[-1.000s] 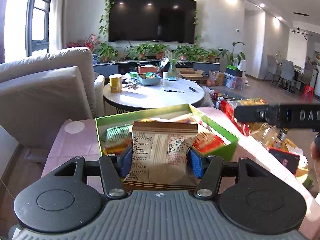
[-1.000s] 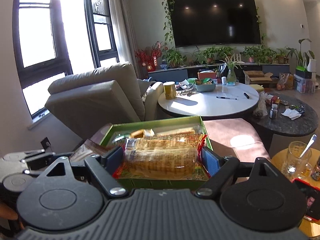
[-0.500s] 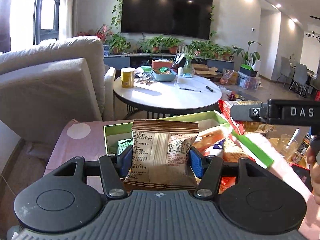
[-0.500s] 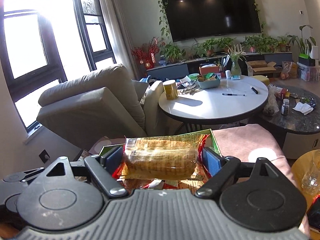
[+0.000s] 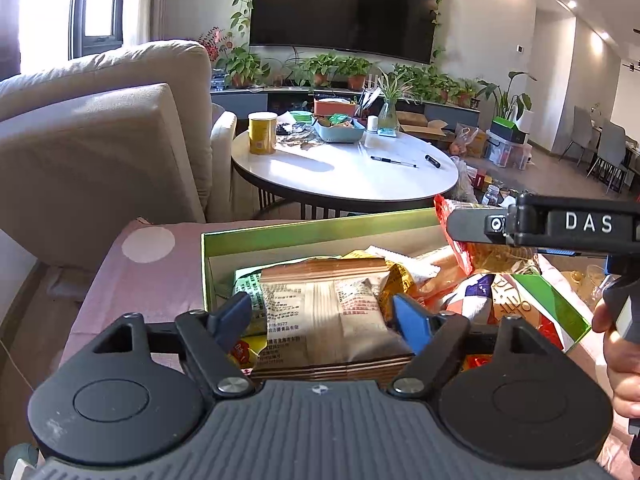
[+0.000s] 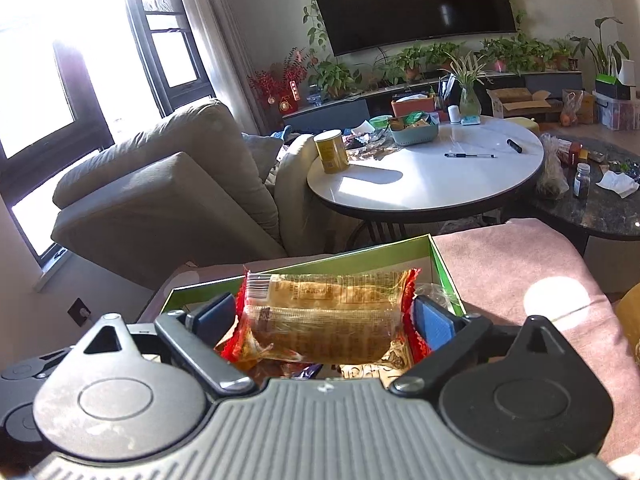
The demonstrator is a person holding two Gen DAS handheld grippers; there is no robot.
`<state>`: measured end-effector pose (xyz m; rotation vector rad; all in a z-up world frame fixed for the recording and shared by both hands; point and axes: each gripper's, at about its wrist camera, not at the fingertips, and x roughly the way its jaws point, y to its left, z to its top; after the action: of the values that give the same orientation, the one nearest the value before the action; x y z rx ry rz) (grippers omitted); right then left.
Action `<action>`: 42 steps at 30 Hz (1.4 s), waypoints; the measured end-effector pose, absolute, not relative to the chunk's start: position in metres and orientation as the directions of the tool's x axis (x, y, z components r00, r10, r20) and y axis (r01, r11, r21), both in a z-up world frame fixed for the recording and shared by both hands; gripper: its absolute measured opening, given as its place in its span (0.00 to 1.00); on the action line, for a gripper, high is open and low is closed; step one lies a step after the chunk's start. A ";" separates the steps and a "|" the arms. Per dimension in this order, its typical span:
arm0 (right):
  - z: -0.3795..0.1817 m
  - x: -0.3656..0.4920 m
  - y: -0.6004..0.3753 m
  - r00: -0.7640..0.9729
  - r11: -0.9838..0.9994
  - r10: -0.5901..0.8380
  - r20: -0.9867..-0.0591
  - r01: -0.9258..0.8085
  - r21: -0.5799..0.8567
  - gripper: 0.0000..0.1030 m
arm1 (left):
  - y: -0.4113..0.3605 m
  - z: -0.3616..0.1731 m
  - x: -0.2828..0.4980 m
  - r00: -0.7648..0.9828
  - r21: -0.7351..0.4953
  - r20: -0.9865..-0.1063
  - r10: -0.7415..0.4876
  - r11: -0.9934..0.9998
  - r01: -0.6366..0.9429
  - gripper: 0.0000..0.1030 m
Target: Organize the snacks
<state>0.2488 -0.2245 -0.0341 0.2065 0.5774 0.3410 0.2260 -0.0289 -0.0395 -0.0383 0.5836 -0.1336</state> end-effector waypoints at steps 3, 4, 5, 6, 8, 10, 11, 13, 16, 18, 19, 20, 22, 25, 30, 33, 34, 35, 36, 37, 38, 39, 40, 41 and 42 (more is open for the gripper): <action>-0.035 0.242 -0.223 0.792 0.927 0.366 -0.489 -0.260 0.271 0.83 | -0.030 -0.040 0.223 0.830 -0.064 -0.543 -0.125 0.992 0.108 0.83; -0.034 0.238 -0.222 0.797 0.928 0.363 -0.483 -0.262 0.266 0.83 | -0.030 -0.039 0.222 0.832 -0.060 -0.541 -0.123 0.992 0.107 0.83; -0.033 0.236 -0.221 0.801 0.928 0.362 -0.477 -0.265 0.260 0.83 | -0.031 -0.039 0.220 0.833 -0.058 -0.539 -0.122 0.993 0.107 0.84; -0.032 0.234 -0.221 0.805 0.928 0.363 -0.469 -0.270 0.256 0.83 | -0.031 -0.038 0.220 0.834 -0.057 -0.538 -0.121 0.993 0.108 0.84; -0.028 0.230 -0.221 0.812 0.929 0.362 -0.458 -0.273 0.250 0.83 | -0.031 -0.036 0.216 0.839 -0.049 -0.531 -0.116 0.993 0.106 0.86; -0.025 0.225 -0.221 0.816 0.929 0.360 -0.452 -0.272 0.249 0.83 | -0.031 -0.035 0.211 0.848 -0.036 -0.519 -0.104 0.994 0.100 0.88; -0.023 0.224 -0.222 0.816 0.928 0.363 -0.449 -0.275 0.252 0.83 | -0.031 -0.035 0.209 0.853 -0.030 -0.513 -0.098 0.995 0.096 0.88; -0.022 0.218 -0.223 0.816 0.925 0.371 -0.443 -0.282 0.254 0.83 | -0.030 -0.033 0.202 0.860 -0.023 -0.502 -0.088 0.996 0.089 0.88; -0.021 0.207 -0.224 0.821 0.925 0.370 -0.435 -0.281 0.257 0.83 | -0.026 -0.031 0.192 0.868 -0.039 -0.488 -0.085 0.996 0.075 0.90; -0.020 0.197 -0.227 0.820 0.920 0.380 -0.428 -0.289 0.264 0.83 | -0.025 -0.029 0.185 0.872 -0.052 -0.483 -0.079 0.997 0.062 0.94; -0.020 0.191 -0.228 0.818 0.918 0.386 -0.426 -0.295 0.267 0.83 | -0.025 -0.028 0.182 0.875 -0.053 -0.479 -0.072 0.997 0.053 0.97; -0.019 0.187 -0.227 0.815 0.914 0.394 -0.424 -0.302 0.269 0.83 | -0.025 -0.027 0.178 0.879 -0.051 -0.473 -0.064 0.998 0.045 0.99; -0.018 0.179 -0.226 0.811 0.911 0.404 -0.423 -0.315 0.266 0.83 | -0.028 -0.025 0.170 0.883 -0.036 -0.466 -0.053 0.999 0.041 0.99; -0.015 0.167 -0.224 0.812 0.912 0.406 -0.420 -0.328 0.248 0.83 | -0.033 -0.022 0.160 0.888 -0.004 -0.458 -0.047 0.999 0.050 0.99; -0.014 0.147 -0.226 0.805 0.903 0.424 -0.415 -0.342 0.259 0.83 | -0.038 -0.016 0.142 0.893 0.022 -0.449 -0.013 0.999 0.026 1.00; -0.012 0.137 -0.228 0.807 0.901 0.428 -0.408 -0.342 0.267 0.83 | -0.040 -0.013 0.130 0.898 0.026 -0.440 -0.002 1.000 0.015 1.00; -0.010 0.133 -0.228 0.810 0.901 0.427 -0.403 -0.341 0.269 0.83 | -0.040 -0.012 0.126 0.900 0.024 -0.437 -0.003 1.000 0.015 1.00; -0.010 0.128 -0.230 0.813 0.901 0.426 -0.397 -0.340 0.271 0.83 | -0.040 -0.011 0.121 0.901 0.020 -0.434 -0.006 1.000 0.016 1.00; -0.008 0.124 -0.231 0.815 0.900 0.426 -0.393 -0.338 0.273 0.83 | -0.040 -0.010 0.118 0.902 0.017 -0.432 -0.009 1.000 0.018 1.00; -0.007 0.121 -0.232 0.817 0.900 0.426 -0.389 -0.338 0.276 0.83 | -0.040 -0.010 0.113 0.902 0.014 -0.431 -0.013 1.000 0.021 1.00; -0.007 0.115 -0.232 0.817 0.899 0.427 -0.387 -0.338 0.278 0.83 | -0.041 -0.009 0.109 0.902 0.012 -0.432 -0.014 1.000 0.022 1.00; -0.007 0.112 -0.232 0.817 0.899 0.428 -0.386 -0.338 0.280 0.83 | -0.041 -0.009 0.104 0.901 0.011 -0.433 -0.014 1.000 0.021 1.00; -0.006 0.109 -0.233 0.818 0.899 0.426 -0.386 -0.336 0.281 0.83 | -0.041 -0.008 0.100 0.901 0.009 -0.433 -0.014 1.000 0.020 1.00; -0.006 0.106 -0.233 0.819 0.900 0.424 -0.387 -0.333 0.282 0.83 | -0.041 -0.008 0.096 0.900 0.007 -0.435 -0.013 1.000 0.018 1.00; -0.006 0.103 -0.232 0.820 0.901 0.421 -0.389 -0.329 0.282 0.83 | -0.041 -0.008 0.093 0.900 0.004 -0.436 -0.012 1.000 0.015 1.00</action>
<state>0.1028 -0.2323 -0.0064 0.2063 0.4600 0.4022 0.0932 -0.0407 -0.0080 0.0075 0.4517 -0.0141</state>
